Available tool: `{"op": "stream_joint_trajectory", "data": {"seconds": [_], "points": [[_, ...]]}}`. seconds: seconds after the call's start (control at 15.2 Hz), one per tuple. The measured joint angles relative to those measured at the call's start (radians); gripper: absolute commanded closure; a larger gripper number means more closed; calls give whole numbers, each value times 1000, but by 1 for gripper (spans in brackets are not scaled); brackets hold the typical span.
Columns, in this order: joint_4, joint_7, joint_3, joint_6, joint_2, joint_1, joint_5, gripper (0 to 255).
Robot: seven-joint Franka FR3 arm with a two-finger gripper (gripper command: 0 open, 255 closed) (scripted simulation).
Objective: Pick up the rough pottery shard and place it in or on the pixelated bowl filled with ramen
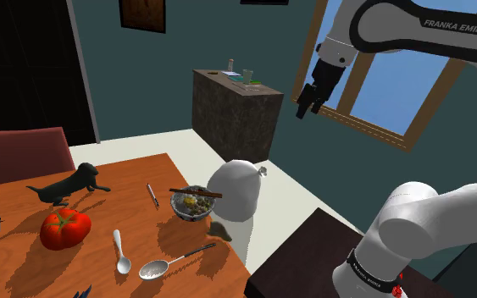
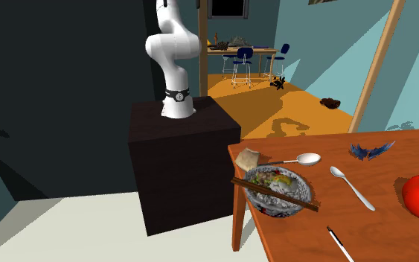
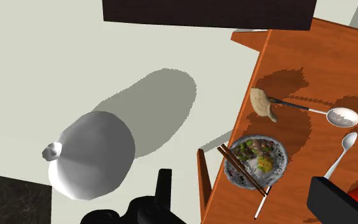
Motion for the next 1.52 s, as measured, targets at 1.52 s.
{"op": "stream_joint_trajectory", "data": {"seconds": [1.52], "points": [[-296,173,235,628,413,80,-24,0]]}}
